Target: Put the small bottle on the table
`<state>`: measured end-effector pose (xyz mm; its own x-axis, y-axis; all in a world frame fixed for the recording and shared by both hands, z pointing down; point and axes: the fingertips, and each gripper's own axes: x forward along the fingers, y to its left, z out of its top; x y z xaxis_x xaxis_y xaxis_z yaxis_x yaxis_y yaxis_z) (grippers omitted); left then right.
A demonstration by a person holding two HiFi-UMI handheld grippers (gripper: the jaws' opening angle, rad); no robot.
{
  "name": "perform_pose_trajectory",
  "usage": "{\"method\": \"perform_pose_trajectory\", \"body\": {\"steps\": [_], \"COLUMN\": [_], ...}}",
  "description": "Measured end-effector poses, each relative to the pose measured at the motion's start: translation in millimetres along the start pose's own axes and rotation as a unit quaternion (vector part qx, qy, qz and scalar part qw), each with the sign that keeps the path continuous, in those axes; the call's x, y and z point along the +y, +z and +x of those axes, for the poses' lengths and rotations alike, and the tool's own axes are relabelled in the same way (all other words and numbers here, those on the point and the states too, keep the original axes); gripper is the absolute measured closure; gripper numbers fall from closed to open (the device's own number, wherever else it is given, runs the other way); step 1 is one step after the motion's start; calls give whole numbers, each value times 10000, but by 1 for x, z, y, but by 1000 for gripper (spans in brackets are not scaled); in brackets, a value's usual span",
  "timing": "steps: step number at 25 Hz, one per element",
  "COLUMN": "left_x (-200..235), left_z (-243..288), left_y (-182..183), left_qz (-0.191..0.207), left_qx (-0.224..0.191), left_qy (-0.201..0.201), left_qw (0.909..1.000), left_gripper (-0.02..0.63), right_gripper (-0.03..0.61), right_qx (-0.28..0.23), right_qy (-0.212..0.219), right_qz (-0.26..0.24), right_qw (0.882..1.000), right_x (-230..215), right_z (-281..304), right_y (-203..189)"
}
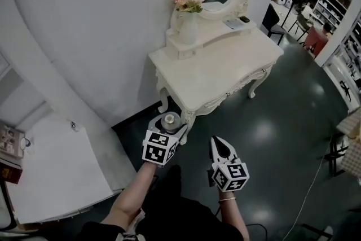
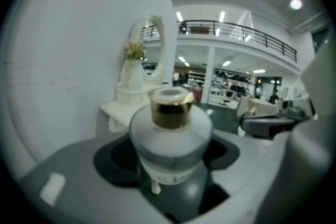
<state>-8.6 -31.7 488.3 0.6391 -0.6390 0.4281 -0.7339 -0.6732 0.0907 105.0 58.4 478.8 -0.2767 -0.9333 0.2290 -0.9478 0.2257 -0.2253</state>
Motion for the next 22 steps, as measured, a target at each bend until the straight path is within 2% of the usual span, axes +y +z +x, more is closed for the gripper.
{"method": "perform_pose_trajectory", "body": {"steps": [9, 22], "left_x": [64, 128], "left_z": [63, 117], "left_y": [37, 49], "left_qz": [36, -1], "left_qx": [-12, 73], "left_qy": [-41, 204], "left_qw": [10000, 9998], "left_gripper": [278, 278], "right_gripper": [574, 574], "right_qx": [62, 197], "right_qy": [115, 143], "right_qz": [-135, -244], "right_qw": [9998, 9994], "right_x": [-9, -26], "right_z": [95, 160], "right_y": [29, 43]}}
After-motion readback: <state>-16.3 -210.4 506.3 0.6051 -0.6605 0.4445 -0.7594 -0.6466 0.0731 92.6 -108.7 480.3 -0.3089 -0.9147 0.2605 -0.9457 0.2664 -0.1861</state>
